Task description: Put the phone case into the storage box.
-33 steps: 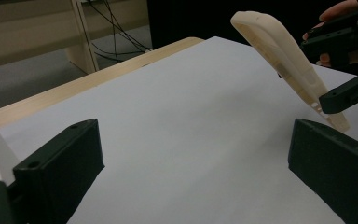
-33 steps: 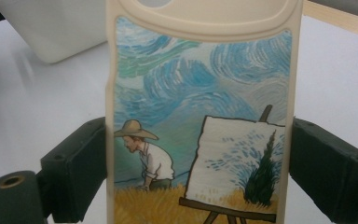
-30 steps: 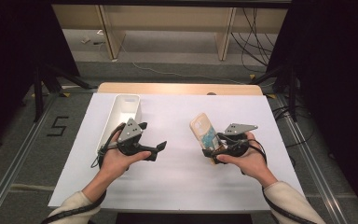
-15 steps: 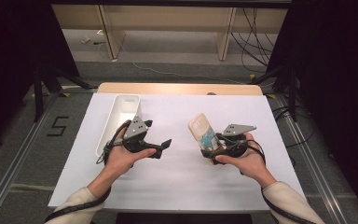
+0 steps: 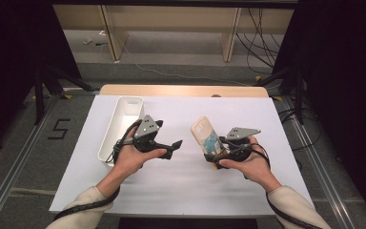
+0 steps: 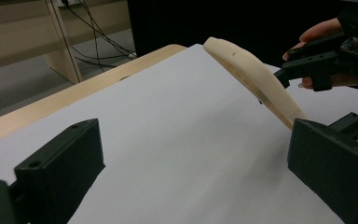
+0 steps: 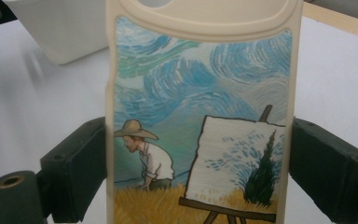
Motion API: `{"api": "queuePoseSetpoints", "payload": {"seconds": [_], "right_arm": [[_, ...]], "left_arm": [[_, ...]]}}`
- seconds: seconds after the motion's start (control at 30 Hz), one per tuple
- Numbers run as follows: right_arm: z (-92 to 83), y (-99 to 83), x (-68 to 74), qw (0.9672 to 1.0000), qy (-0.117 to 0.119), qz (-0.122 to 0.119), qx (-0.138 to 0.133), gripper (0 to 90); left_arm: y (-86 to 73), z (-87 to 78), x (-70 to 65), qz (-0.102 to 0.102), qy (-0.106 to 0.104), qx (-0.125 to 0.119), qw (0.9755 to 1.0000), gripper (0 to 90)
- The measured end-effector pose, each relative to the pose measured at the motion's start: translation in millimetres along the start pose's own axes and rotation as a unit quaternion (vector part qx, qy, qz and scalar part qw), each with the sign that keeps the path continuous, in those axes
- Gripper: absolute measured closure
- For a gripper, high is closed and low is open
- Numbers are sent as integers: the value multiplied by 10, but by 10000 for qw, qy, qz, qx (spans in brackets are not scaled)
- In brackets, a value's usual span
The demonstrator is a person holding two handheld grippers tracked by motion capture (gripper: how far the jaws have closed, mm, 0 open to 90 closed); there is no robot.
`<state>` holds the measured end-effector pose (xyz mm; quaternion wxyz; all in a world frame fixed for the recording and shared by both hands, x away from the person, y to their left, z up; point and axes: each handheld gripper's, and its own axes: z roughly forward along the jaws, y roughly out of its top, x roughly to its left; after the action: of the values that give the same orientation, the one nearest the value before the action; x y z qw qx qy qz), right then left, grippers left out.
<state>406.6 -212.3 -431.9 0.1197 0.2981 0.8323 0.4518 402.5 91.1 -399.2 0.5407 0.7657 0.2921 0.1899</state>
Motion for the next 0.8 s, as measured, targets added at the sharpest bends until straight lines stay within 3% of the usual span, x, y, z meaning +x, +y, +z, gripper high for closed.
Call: {"api": "queuePoseSetpoints", "payload": {"seconds": [0.63,0.67,0.8], "right_arm": [[45,10,41,10000,35,-56,-16,118],[49,10,43,10000,37,-60,-20,118],[67,12,61,10000,57,-73,-3,118]], "left_arm": [[194,199,-84,-25,-213,-66,9997,51],[215,223,-67,163,-198,-135,9996,51],[238,258,-107,-23,-250,-42,9997,55]]}}
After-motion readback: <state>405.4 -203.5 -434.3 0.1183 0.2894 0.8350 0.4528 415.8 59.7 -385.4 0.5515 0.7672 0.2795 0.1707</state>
